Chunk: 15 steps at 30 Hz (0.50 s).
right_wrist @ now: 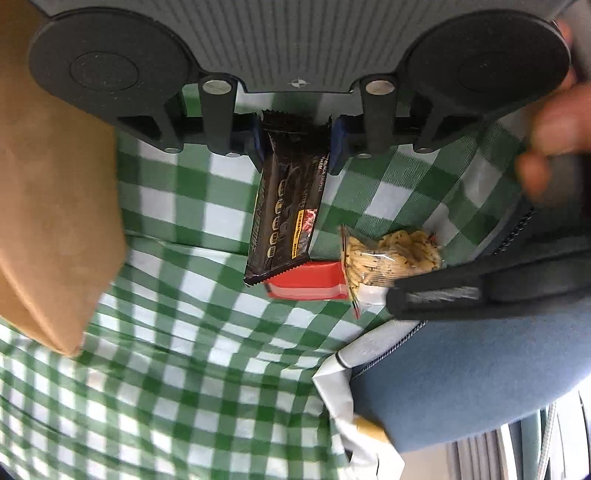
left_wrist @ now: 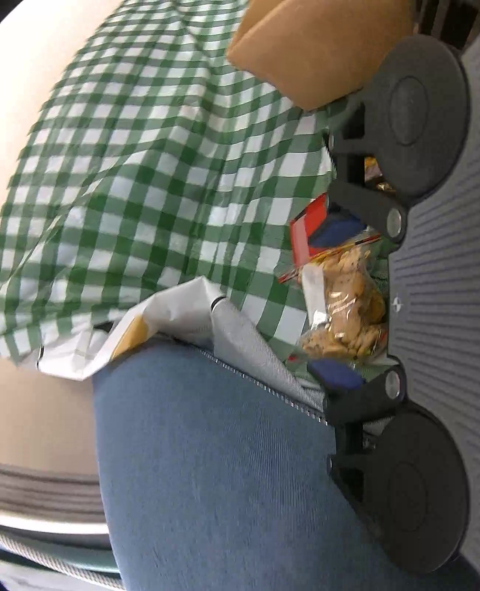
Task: Organize snacks
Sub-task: 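Grasp the cookie bag with the left tool while the right tool grasps the dark chocolate bar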
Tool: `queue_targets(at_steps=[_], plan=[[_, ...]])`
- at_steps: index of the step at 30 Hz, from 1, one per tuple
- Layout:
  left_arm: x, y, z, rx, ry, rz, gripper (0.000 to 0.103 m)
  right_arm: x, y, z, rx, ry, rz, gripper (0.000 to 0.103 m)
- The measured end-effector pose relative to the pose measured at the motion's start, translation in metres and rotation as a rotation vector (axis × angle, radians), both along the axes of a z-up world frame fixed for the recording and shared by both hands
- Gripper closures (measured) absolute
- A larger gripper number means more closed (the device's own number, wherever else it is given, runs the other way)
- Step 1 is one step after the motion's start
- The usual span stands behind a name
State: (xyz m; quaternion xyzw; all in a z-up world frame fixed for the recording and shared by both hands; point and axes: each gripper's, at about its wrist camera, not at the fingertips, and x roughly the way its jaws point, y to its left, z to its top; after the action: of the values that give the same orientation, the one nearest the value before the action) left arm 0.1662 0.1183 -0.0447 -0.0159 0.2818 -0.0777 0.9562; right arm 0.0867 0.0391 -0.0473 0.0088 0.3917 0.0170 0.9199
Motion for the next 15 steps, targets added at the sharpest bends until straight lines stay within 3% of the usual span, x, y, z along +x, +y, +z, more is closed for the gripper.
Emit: queue_targets(at_steps=[7, 15], plan=[[0.008, -0.018, -0.017, 0.153, 0.021, 0.008, 0.024, -0.054, -0.008, 0.018, 0.022, 0.014, 0.039, 0.067], [-0.01, -0.017, -0.013, 0.178, -0.031, -0.04, 0.059, -0.105, -0.009, 0.025, 0.028, 0.053, 0.132, 0.067]])
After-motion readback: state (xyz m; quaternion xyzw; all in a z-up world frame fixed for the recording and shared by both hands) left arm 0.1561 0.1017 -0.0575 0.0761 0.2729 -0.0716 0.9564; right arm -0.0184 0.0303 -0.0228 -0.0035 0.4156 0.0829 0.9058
